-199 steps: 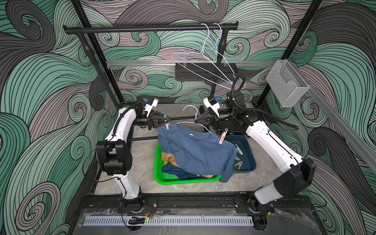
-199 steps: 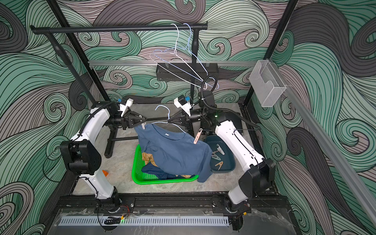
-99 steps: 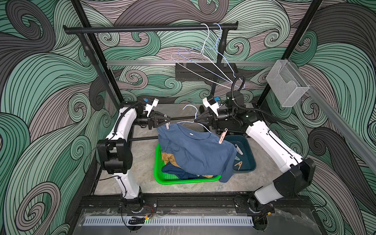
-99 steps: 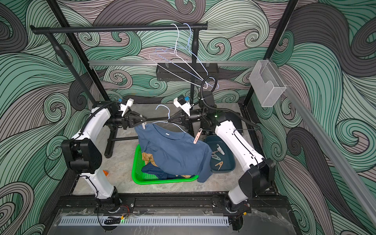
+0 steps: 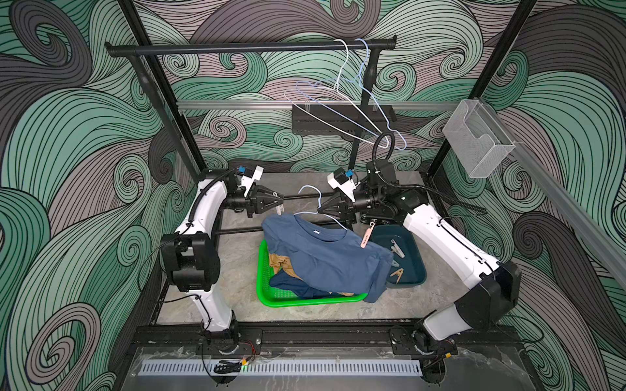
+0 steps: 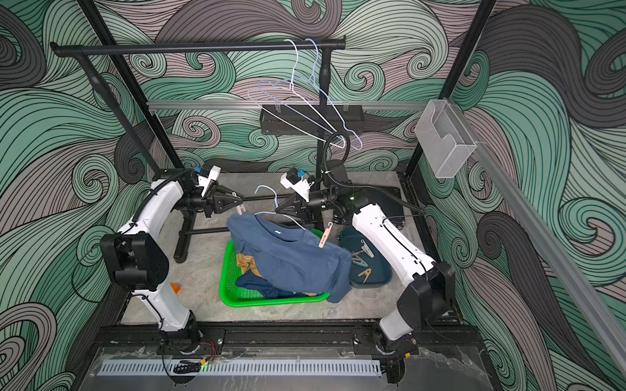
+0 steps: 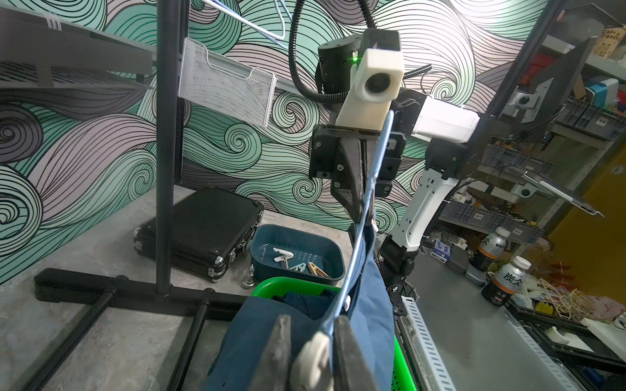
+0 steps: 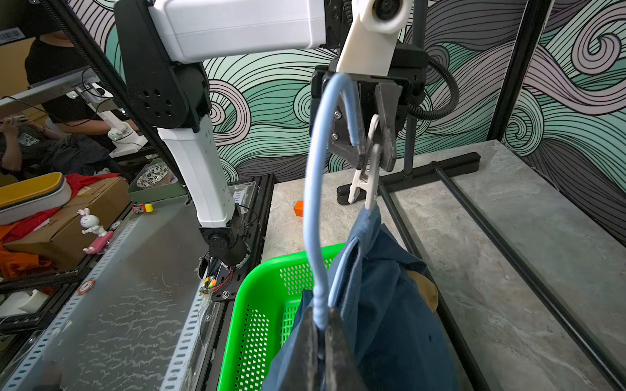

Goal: Remove the clothespins securing t-shirts to the hanger
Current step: Remove the clothespin from the hanger, then place the hanger in the basket.

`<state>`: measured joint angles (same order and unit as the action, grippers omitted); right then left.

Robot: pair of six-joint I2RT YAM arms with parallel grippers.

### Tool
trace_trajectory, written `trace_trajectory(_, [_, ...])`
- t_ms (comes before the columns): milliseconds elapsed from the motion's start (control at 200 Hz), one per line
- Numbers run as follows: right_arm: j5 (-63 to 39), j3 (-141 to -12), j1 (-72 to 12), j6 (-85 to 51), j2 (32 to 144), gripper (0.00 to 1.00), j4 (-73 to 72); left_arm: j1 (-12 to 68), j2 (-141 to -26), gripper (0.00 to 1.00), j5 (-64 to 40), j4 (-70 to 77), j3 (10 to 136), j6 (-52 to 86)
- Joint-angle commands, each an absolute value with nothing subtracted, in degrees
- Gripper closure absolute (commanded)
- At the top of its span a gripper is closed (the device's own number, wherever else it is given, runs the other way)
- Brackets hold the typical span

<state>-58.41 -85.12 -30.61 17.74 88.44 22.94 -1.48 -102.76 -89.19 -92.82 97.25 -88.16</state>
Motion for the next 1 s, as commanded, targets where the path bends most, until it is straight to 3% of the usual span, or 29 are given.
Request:
trace_trajectory(0, [-57.18,-84.16,-31.58,16.73,89.66,1.0,22.03,-1.61,-100.35,1.0,-96.33,-103.01,98.38,-89.74])
trace_trajectory(355, [-44.43,-80.88,-33.53,9.63,95.18,1.0,21.53,-1.58,-95.62,1.0,-96.24,-102.92,96.76,-94.21])
trace_trajectory(400, [-42.48,-80.16,-33.94,9.19,95.11,0.89,21.26,-1.58,-94.88,1.0,-96.24,-102.92,96.2,-95.17])
trace_trajectory(470, [-41.28,-78.5,-34.18,8.0,94.84,0.87,20.13,-1.41,-93.92,1.0,-96.2,-102.92,95.63,-96.81])
trace_trajectory(630, [-38.21,-77.96,-35.35,8.36,95.27,0.7,20.3,-1.56,-93.52,1.0,-96.31,-102.79,96.07,-98.56])
trace_trajectory(766, [-37.29,-77.98,-36.45,9.29,95.37,0.51,22.25,-1.32,-93.96,1.0,-96.33,-102.66,98.51,-97.31])
trace_trajectory(841, [-36.37,-77.78,-36.99,9.44,94.97,0.35,21.84,-0.63,-93.83,1.0,-96.41,-102.59,101.35,-95.72])
trace_trajectory(996, [-35.31,-77.96,-37.36,9.1,92.92,0.22,21.62,0.08,-93.96,1.0,-96.42,-102.72,105.18,-96.25])
